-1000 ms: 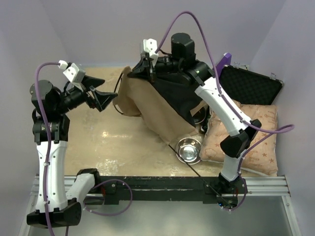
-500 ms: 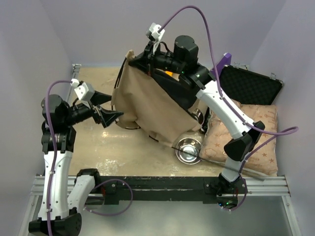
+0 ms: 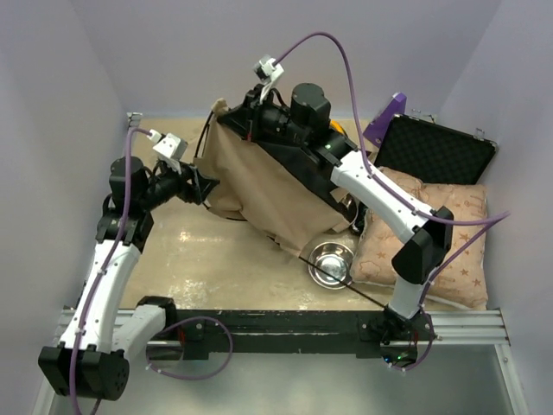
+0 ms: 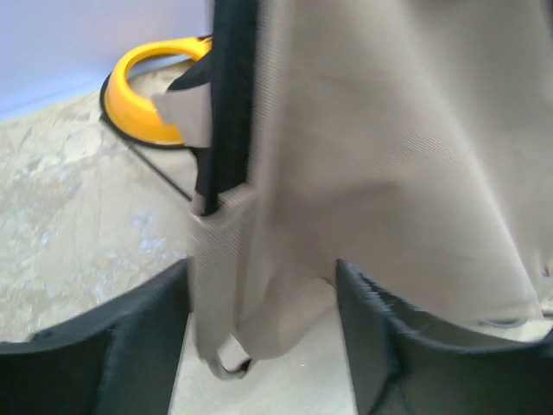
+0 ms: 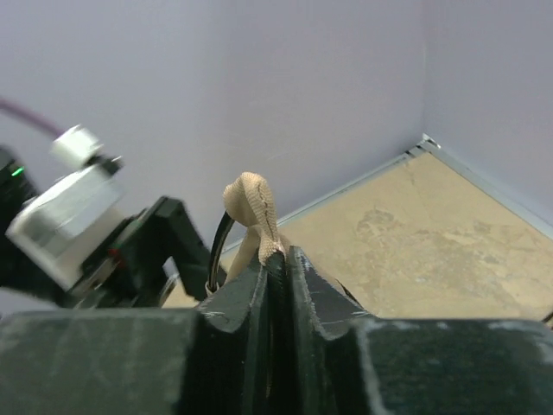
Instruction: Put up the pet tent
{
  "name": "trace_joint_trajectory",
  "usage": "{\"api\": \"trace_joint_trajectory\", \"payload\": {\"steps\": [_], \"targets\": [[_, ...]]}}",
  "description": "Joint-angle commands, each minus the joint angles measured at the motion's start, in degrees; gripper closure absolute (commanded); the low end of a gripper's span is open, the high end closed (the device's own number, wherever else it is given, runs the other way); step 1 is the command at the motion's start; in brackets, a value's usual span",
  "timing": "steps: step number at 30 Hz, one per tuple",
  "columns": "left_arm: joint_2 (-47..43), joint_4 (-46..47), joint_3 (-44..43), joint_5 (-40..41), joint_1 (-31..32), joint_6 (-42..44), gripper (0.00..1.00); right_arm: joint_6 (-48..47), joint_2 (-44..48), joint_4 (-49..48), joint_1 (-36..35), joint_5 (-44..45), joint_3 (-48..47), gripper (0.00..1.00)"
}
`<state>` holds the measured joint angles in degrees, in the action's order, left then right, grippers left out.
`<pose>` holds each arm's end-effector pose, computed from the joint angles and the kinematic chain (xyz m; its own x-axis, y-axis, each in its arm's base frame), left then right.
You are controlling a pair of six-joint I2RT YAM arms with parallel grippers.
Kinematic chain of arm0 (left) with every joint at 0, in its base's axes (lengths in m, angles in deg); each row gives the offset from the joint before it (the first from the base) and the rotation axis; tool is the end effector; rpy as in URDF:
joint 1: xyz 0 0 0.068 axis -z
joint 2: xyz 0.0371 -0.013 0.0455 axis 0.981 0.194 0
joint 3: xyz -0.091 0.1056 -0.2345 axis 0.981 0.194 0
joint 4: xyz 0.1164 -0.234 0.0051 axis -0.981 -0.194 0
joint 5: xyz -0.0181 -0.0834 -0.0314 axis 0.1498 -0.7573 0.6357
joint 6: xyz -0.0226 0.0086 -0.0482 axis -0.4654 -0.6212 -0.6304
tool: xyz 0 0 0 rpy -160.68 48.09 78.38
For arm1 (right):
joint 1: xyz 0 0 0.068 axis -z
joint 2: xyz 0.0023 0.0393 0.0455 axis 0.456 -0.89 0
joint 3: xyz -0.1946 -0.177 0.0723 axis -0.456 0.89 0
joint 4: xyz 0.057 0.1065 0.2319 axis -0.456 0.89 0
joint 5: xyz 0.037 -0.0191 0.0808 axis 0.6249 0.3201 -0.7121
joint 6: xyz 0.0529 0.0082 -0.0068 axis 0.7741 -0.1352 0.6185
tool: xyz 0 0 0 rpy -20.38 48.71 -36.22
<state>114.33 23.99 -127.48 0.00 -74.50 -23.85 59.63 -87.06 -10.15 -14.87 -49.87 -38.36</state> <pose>0.1987 -0.0356 0.3590 -0.2879 -0.0549 -0.9561 0.5970 0.7703 -0.2240 0.3073 0.2945 0.4605 -0.1959 0.2020 -0.9596 -0.8761 0.4036 0.2638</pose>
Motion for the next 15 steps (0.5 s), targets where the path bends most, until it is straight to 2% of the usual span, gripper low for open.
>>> {"api": "trace_joint_trajectory", "payload": {"steps": [1, 2, 4, 7, 11, 15], "targets": [[4.2, 1.19, -4.1, 7.28, -0.27, 1.94, 0.43, -1.07, 6.36, -7.54, -0.19, -9.9, 2.37, 0.61], [5.78, 1.36, -4.63, 7.12, -1.49, 2.03, 0.49, -2.56, 6.54, -6.23, -0.02, -11.58, 1.67, 0.43], [9.21, 1.89, -5.69, 6.42, -6.4, 1.42, 0.57, -8.16, 6.89, -1.06, 0.42, -12.73, -1.13, 0.19], [15.27, 3.12, -7.97, 4.74, -11.08, 1.06, 0.59, -19.05, 7.24, 9.74, 2.44, -15.09, -5.71, 0.01], [23.09, 3.82, -12.36, 2.99, -11.96, 2.99, 0.6, -34.88, 12.14, 21.35, 7.79, -21.84, -4.15, 0.01], [27.94, 5.75, -14.83, 1.67, -11.96, 3.87, 0.6, -56.73, 19.18, 35.76, 8.86, -24.51, 1.82, 0.02]]}}
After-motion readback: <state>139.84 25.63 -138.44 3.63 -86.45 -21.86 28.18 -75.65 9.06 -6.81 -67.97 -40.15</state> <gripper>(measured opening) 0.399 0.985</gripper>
